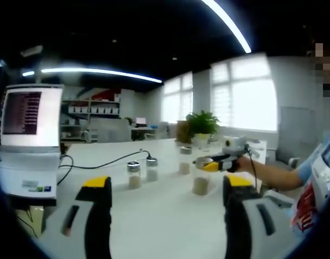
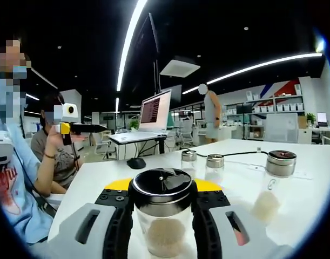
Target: Rotate the seasoning bottle until the label or dispensing opening points toward the visible target arrow and the bottle remains upright within the marked orientation range
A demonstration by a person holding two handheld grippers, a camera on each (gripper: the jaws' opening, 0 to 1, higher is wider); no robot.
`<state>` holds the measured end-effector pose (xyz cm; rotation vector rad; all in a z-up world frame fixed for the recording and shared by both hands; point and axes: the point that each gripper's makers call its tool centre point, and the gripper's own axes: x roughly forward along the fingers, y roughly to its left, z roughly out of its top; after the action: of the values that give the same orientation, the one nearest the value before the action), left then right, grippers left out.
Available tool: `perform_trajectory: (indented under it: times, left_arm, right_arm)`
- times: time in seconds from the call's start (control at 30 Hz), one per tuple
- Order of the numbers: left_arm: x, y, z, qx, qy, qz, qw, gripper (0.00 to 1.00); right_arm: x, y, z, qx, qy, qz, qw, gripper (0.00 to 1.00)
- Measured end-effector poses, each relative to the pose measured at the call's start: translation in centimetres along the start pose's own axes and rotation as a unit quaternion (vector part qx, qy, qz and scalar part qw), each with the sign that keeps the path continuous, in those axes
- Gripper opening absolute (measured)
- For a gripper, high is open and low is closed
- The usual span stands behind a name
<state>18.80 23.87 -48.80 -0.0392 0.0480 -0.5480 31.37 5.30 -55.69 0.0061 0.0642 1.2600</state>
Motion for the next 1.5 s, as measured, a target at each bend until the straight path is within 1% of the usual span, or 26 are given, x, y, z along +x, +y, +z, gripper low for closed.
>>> perform_trajectory:
  times: [0.07,0.27,0.5,0.83,1.13,1.23,1.3,1.43,1.5]
  left_arm:
    - [0.02,0.01,-0.04,0.0,0.001,0.0,1.0,0.9]
    - [0.16,-0.24,-0.15,0.001,0.004,-0.004,1.0,0.9]
    - [0.08,-0.02,-0.1,0.0,0.003,-0.001,1.0,0.9]
    - [0.1,0.01,-0.16,0.0,0.004,-0.002,1.0,0.9]
    - [0.1,0.05,-0.06,-0.001,0.002,-0.002,1.0,0.9]
    - [0.1,0.1,-0.04,0.0,0.001,-0.002,1.0,0.9]
    - [0.11,0.18,-0.06,0.0,0.001,-0.001,1.0,0.9]
    - [0.14,0.18,-0.07,-0.001,0.001,-0.001,1.0,0.9]
    - [0.15,0.15,-0.03,0.0,0.001,-0.001,1.0,0.9]
  right_arm:
    - [0.01,0.09,-0.05,-0.007,0.006,0.001,1.0,0.41]
    - [0.03,0.16,-0.1,-0.005,0.009,0.019,0.9998,0.41]
    - [0.09,0.27,-0.15,-0.005,0.012,0.033,0.9994,0.41]
    - [0.13,0.22,-0.17,-0.005,0.014,0.035,0.9993,0.41]
    - [0.15,0.11,-0.13,-0.003,0.007,0.039,0.9992,0.41]
    - [0.33,0.06,-0.13,0.001,-0.003,0.047,0.9989,0.42]
    - [0.33,0.2,-0.09,-0.006,-0.005,0.051,0.9986,0.42]
    - [0.4,-0.07,0.01,-0.015,-0.004,0.044,0.9989,0.47]
    - [0.35,-0.23,0.09,-0.017,-0.003,0.038,0.9991,0.55]
